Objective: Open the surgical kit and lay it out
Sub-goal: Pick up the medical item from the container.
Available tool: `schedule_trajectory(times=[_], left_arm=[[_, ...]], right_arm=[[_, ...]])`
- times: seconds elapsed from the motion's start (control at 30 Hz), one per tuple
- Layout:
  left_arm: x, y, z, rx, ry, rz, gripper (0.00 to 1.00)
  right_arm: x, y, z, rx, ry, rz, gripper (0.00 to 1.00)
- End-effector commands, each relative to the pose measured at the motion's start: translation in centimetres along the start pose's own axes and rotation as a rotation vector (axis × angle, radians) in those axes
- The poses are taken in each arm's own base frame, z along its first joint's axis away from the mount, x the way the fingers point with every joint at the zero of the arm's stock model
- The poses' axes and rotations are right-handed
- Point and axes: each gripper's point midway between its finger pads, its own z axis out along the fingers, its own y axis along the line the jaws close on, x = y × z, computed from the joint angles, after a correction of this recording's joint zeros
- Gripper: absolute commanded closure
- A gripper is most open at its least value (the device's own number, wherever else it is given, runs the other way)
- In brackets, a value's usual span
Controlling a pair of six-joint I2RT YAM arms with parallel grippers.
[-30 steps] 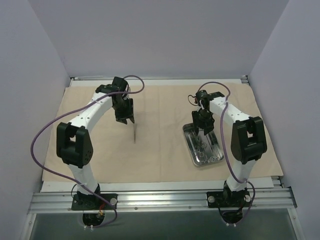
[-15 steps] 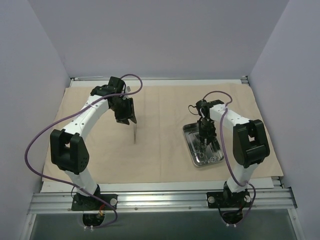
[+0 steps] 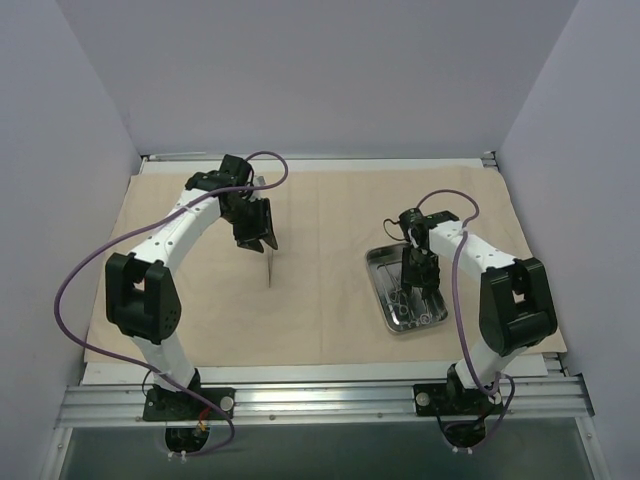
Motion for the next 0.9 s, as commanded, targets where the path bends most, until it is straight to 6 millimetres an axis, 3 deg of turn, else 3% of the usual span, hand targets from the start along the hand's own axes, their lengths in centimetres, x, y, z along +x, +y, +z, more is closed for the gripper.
schedule_trajectory(times=[0.0, 0.23, 0.4, 0.53, 0.87], left_arm=[[-0.7, -0.8, -0.8, 0.031, -0.013, 0.025, 0.5], [-0.5, -0.4, -0.7, 0.034, 0.004, 0.021, 0.5], [-0.6, -0.4, -0.7, 0.035, 0.002, 0.018, 0.5], [-0.6, 0.0, -0.9, 0.029, -0.002, 0.01, 0.5], [-0.7, -0.1, -0.8, 0.04, 0.002, 0.001, 0.5]], right_arm=[[0.5, -0.1, -0.3, -0.005, -0.005, 0.019, 0.64], [-2.7, 0.6, 0.0, 0.005, -0.07, -0.012, 0.56], [-2.9, 0.4, 1.2, 0.04, -0.045, -0.032, 0.57], [-3.2, 0.1, 1.1, 0.049, -0.072, -0.026, 0.63], [-2.5, -1.1, 1.7, 0.068, -0.048, -0.018, 0.67]])
